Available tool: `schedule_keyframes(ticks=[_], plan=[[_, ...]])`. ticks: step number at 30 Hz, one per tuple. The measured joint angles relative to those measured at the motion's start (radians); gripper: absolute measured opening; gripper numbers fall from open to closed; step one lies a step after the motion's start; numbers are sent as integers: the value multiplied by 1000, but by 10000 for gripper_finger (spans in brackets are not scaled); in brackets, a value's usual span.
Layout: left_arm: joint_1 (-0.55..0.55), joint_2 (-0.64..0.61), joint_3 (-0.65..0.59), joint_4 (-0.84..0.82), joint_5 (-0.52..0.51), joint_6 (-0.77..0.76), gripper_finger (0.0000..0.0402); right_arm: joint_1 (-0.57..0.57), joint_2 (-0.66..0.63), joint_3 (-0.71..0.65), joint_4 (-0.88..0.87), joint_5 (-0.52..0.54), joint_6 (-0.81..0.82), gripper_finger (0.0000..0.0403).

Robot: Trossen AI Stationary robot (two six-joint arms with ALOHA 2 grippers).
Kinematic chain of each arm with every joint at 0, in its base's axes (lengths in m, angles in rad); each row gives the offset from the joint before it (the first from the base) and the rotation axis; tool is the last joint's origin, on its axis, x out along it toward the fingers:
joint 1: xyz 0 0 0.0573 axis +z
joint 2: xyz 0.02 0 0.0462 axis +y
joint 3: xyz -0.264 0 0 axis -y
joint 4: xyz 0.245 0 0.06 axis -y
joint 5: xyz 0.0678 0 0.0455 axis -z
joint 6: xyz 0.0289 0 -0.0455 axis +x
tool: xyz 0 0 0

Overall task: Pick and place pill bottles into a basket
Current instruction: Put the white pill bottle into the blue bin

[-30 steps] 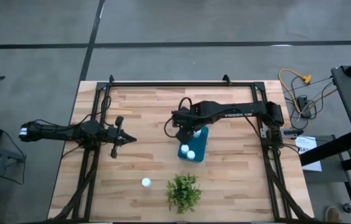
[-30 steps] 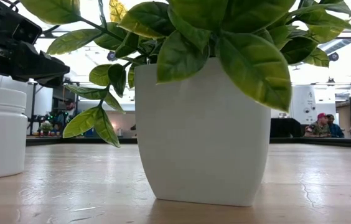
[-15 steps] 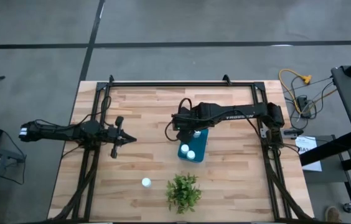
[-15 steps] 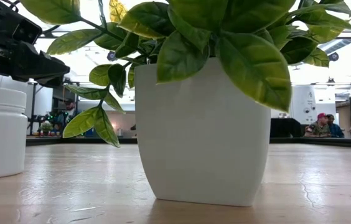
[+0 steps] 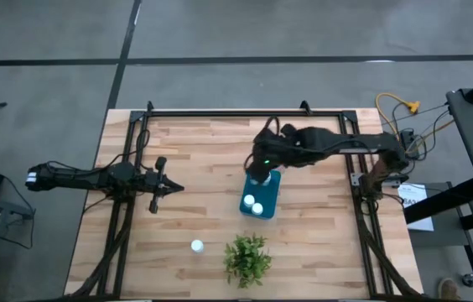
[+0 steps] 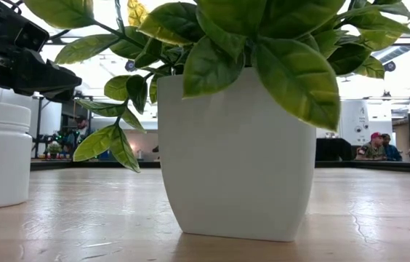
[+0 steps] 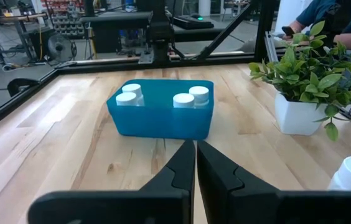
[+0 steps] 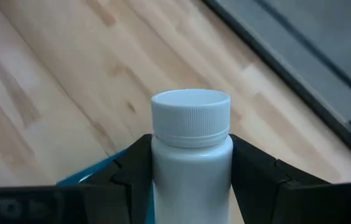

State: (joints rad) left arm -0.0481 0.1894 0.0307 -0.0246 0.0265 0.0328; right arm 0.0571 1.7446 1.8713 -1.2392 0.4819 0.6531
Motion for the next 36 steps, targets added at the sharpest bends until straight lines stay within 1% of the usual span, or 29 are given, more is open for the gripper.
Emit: schedule_keyframes(ticks=[6,10,14,23,25,26,30,31,33,36], plan=[[0,0,0,-1,0,0,0,23,-106,-61,109,48,-63,164],[0,1,0,-1,0,0,0,38,-175,-153,210,65,-103,164],[0,2,0,-1,0,0,0,46,-247,-277,327,71,-133,164],[0,6,0,0,0,0,0,48,-433,-596,695,61,-243,164],[0,6,0,0,0,0,0,48,-474,-669,798,31,-286,164],[0,6,0,0,0,0,0,48,-494,-702,855,1,-309,164],[0,6,0,0,0,0,0,43,-568,-822,1079,-158,-415,164],[0,6,0,0,0,0,0,41,-586,-847,1113,-198,-431,164],[0,7,0,1,0,0,0,41,-616,-893,1166,-241,-454,164],[0,7,0,1,0,0,0,41,-658,-944,1176,-257,-478,164]])
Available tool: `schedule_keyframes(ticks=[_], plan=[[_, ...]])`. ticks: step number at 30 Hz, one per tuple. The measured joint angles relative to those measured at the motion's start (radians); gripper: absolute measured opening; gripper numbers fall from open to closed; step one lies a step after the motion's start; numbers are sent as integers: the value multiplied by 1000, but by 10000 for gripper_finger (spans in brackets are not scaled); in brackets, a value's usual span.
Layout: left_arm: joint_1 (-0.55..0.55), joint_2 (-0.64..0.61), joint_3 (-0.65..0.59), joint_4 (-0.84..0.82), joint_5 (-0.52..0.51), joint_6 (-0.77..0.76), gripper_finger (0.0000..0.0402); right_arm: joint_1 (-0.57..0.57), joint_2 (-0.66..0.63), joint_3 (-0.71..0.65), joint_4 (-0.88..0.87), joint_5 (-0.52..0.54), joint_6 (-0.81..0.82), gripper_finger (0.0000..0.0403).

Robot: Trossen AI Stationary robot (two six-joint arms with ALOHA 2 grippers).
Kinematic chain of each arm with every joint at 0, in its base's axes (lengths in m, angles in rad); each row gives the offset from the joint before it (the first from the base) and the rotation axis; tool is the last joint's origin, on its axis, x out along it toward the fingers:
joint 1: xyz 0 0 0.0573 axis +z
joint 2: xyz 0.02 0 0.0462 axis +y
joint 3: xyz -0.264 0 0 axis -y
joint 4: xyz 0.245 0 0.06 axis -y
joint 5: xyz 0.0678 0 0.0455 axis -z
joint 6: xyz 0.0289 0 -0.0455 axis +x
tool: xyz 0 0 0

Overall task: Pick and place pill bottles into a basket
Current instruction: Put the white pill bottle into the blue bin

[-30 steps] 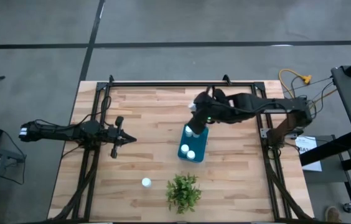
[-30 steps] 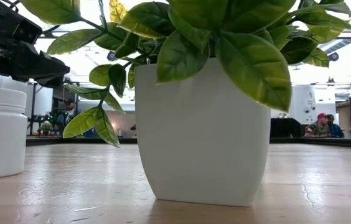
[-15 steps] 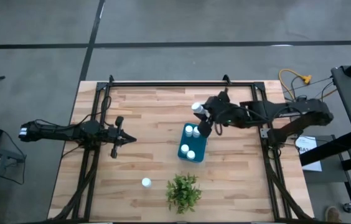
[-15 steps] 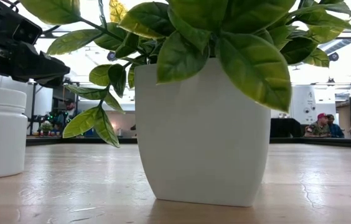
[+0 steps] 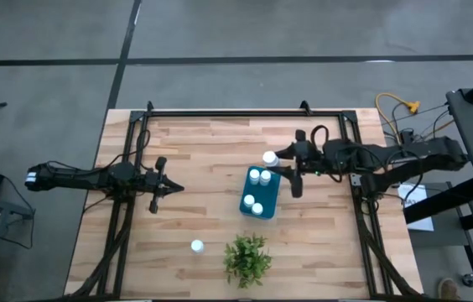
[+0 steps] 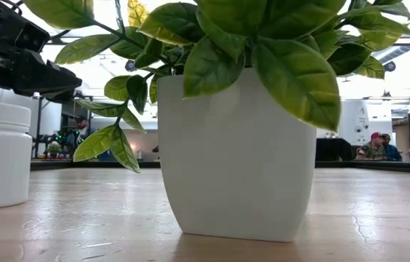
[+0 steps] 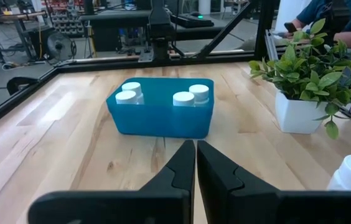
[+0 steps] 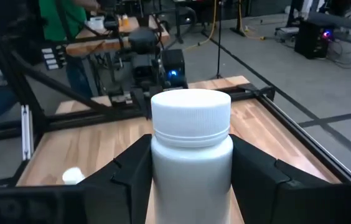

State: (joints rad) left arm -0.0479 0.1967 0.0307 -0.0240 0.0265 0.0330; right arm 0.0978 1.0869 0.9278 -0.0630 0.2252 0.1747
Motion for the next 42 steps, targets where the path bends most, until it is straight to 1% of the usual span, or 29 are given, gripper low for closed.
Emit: schedule_keyframes(ticks=[3,9,16,22,29,32,36,40,42], plan=[[0,-1,0,-1,0,0,0,0,-35,-49,15,-3,-16,164],[0,0,0,-1,0,0,0,-1,-92,-155,122,-82,-57,164],[0,-1,0,-1,0,0,0,0,-117,-214,195,-145,-99,164],[0,-1,0,1,0,7,0,0,-119,-244,237,-156,-127,164],[0,-1,0,1,0,2,0,0,-121,-263,238,-156,-125,164],[0,-3,0,4,0,1,0,0,-124,-281,265,-156,-129,164],[0,-1,0,44,0,0,0,0,-130,-309,287,-156,-130,164],[0,-2,0,130,0,0,0,-1,-131,-332,287,-152,-126,164],[0,-1,0,141,0,0,0,-1,-131,-342,290,-148,-126,164]])
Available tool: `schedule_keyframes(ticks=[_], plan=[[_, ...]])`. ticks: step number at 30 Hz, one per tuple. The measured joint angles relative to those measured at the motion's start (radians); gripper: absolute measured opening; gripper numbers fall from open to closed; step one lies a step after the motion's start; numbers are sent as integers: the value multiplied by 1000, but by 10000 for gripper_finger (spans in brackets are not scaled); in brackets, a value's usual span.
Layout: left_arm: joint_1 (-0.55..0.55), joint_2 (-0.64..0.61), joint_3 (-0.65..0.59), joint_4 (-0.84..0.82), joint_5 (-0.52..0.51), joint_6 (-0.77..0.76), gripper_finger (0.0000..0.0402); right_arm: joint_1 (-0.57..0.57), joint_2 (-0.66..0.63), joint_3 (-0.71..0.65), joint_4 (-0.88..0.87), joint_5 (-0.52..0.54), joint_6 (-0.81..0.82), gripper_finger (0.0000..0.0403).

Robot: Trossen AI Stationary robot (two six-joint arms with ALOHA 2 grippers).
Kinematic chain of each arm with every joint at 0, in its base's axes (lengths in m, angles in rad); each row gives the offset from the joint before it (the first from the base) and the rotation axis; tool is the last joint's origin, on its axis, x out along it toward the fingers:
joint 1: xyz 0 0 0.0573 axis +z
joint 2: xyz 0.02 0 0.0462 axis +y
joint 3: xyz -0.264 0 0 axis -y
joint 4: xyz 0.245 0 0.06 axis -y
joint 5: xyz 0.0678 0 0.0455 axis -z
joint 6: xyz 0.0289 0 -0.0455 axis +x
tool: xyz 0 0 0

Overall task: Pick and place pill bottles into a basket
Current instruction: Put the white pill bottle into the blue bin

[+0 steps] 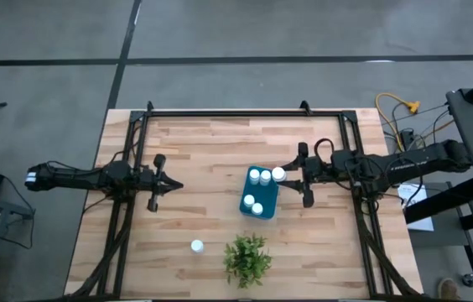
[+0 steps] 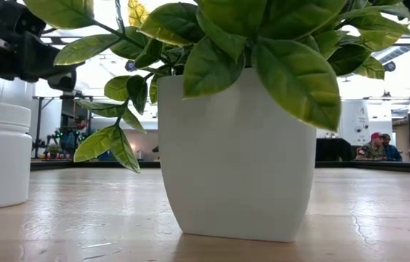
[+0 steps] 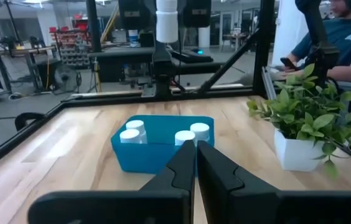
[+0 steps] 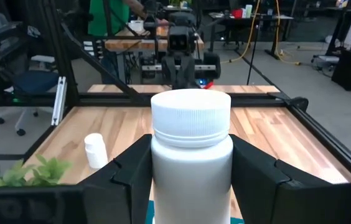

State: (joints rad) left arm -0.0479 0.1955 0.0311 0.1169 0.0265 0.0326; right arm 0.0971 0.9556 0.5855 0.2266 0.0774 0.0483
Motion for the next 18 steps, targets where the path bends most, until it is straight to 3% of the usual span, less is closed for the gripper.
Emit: schedule_keyframes(ticks=[10,18], plan=[[0,7,0,23,-19,4,0,-24,0,-69,100,0,20,164],[0,45,0,227,-88,73,0,-40,2,-75,125,-5,16,164]])
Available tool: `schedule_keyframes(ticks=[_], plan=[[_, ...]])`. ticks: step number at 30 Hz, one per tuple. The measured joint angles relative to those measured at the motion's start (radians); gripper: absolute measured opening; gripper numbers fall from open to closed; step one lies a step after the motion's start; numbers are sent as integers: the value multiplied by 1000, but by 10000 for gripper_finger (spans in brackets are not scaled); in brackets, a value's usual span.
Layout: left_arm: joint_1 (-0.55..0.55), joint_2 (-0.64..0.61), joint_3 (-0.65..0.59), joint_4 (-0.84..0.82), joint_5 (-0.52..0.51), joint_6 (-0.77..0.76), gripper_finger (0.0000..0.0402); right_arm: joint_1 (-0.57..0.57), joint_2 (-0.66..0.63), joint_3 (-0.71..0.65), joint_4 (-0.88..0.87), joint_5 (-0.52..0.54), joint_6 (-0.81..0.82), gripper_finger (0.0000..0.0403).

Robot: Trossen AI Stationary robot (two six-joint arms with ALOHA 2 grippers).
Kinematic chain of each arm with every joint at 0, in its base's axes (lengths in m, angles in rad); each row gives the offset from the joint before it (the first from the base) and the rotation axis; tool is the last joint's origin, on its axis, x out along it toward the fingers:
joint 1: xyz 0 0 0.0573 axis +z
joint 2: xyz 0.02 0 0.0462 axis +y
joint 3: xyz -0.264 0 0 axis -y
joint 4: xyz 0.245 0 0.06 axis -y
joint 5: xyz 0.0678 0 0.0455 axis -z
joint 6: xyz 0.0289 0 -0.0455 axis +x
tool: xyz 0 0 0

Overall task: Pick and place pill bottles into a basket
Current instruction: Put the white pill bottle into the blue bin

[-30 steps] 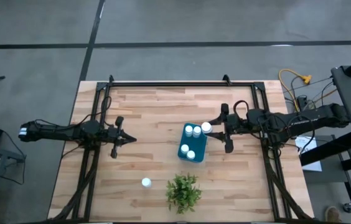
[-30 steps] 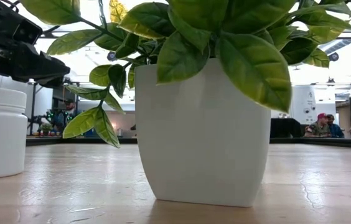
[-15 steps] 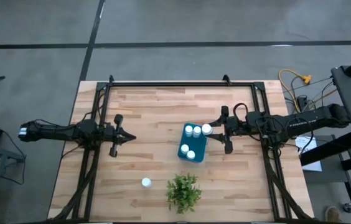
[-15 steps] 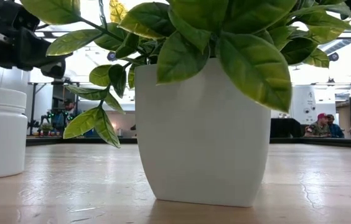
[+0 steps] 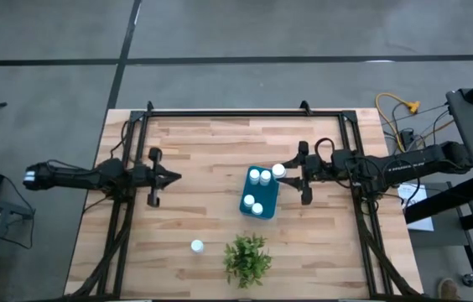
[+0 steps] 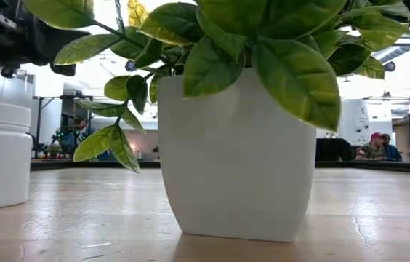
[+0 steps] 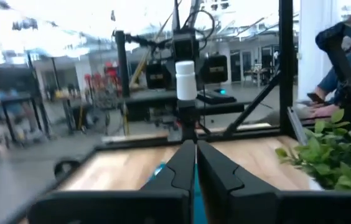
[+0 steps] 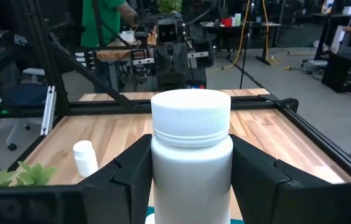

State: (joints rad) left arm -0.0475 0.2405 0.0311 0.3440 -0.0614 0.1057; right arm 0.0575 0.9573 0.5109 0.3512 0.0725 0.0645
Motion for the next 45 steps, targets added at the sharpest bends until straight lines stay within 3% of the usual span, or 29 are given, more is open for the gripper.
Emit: schedule_keyframes(ticks=[8,15,19,25,32,45], plan=[[2,125,27,93,-46,89,19,0,6,18,1,-3,-12,164],[2,220,147,65,-48,176,113,0,7,17,-4,-3,8,164],[2,313,260,-57,-50,240,175,1,8,17,-11,-3,26,164],[2,450,421,-201,-181,249,237,1,8,15,-21,-2,40,164],[2,539,507,-188,-230,305,250,1,8,14,-30,-3,44,164],[1,690,623,-212,-127,381,250,1,8,12,-34,-3,58,164]])
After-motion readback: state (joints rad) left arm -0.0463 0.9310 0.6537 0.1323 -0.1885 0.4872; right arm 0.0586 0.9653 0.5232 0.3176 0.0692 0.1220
